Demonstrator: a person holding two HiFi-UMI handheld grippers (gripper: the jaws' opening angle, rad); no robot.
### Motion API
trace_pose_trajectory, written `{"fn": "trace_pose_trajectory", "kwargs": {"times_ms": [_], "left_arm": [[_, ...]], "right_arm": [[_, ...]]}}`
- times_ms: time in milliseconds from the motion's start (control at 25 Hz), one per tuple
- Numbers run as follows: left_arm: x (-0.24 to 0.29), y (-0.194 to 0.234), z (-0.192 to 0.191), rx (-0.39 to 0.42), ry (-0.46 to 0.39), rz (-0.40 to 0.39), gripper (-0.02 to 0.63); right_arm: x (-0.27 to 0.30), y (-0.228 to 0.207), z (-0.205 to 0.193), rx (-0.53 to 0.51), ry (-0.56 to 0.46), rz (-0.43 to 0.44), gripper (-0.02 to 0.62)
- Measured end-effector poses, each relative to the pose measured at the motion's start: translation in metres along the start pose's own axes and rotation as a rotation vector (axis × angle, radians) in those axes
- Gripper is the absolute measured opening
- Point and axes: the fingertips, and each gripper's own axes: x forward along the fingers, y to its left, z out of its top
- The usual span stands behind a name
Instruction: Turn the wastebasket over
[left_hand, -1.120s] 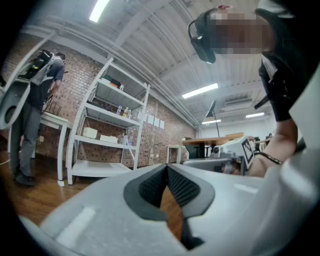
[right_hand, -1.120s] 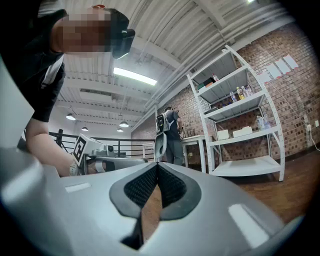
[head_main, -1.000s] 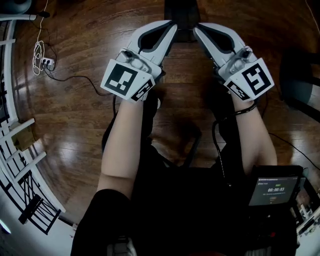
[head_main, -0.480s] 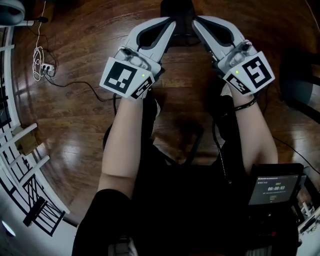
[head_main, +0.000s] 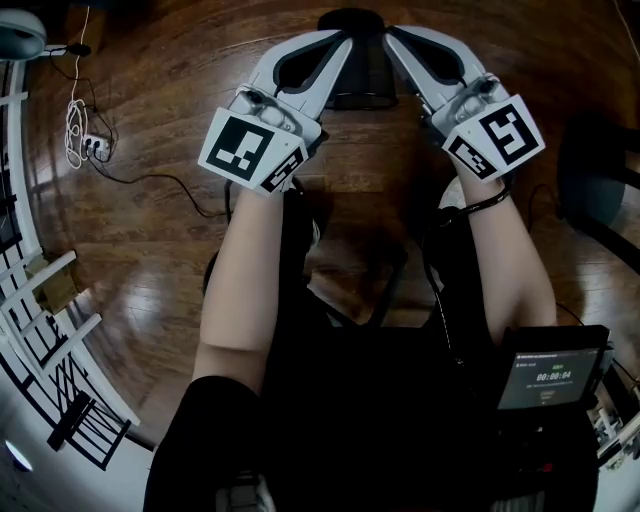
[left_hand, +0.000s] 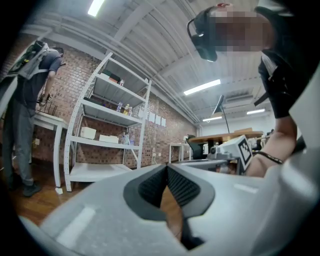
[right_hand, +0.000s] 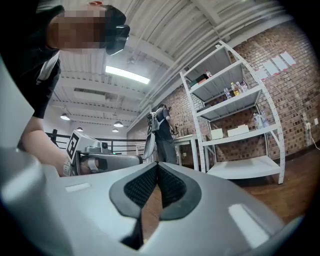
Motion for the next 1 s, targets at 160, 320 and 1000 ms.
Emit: {"fn": "trace_pose_trajectory", "kwargs": {"times_ms": [160,320,1000], "left_arm": [[0.012,0.020,-0.003,-0.006,0.000,0.012,0.002],[0.022,0.036,-0.005,-0.012,-0.002,0.020,0.002],[0.039,0.051,-0.005,-0.050,0.008,0.012,0.002]], "right_arm": [[0.016,-0.020,-0.006,0.015,-0.001,-0.005,0.009],[0.032,-0.039,-0.022,0.049,0.015,-0.030,0.009],[0.037,-0.098,-0.131,0.684,-0.068,-0.286,0.011]]}}
